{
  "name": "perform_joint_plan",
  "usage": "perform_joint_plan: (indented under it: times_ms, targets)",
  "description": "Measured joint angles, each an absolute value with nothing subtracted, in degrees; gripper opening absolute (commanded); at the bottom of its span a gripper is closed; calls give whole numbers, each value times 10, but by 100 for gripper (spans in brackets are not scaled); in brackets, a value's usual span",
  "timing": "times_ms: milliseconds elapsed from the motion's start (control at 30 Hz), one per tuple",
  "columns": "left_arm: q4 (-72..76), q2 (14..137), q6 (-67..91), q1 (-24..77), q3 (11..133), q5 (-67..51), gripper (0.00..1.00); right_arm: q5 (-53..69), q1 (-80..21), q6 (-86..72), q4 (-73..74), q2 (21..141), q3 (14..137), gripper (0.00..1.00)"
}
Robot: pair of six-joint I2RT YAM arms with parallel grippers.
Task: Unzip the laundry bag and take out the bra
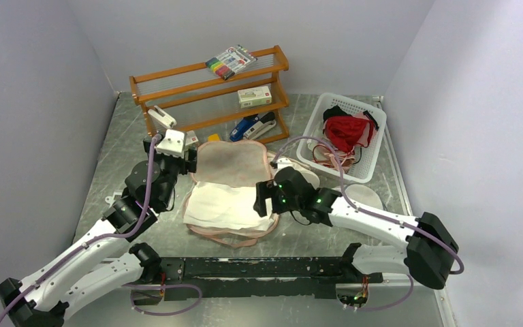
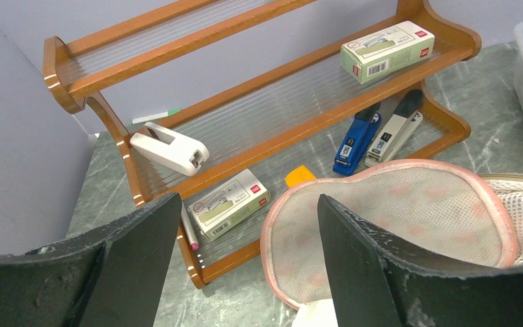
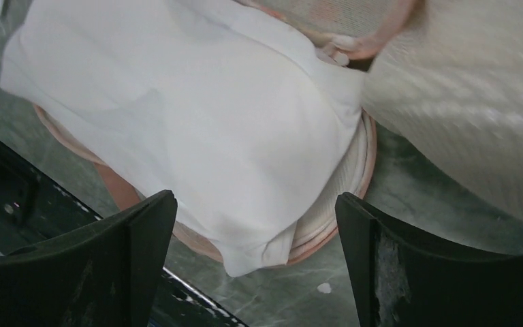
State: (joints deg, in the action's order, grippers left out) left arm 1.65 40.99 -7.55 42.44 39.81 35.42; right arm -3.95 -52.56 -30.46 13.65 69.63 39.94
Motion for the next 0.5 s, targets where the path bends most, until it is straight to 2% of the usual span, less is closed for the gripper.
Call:
perform_joint_plan:
  times_ms: [67,100,267,500]
  targets:
    - [14,411,-71,418,399,347,84,-52,-521,-355,139,678,387,63]
    - [13,412,-70,417,399,346,84,-57,-519,-373,141,675,383,59]
    - [7,417,-64,414,405,341,84,-71,-513,-481,140,675,358,57]
    - [6,417,-63,413,405,336,84,-88,-507,-557,144,704,348,47]
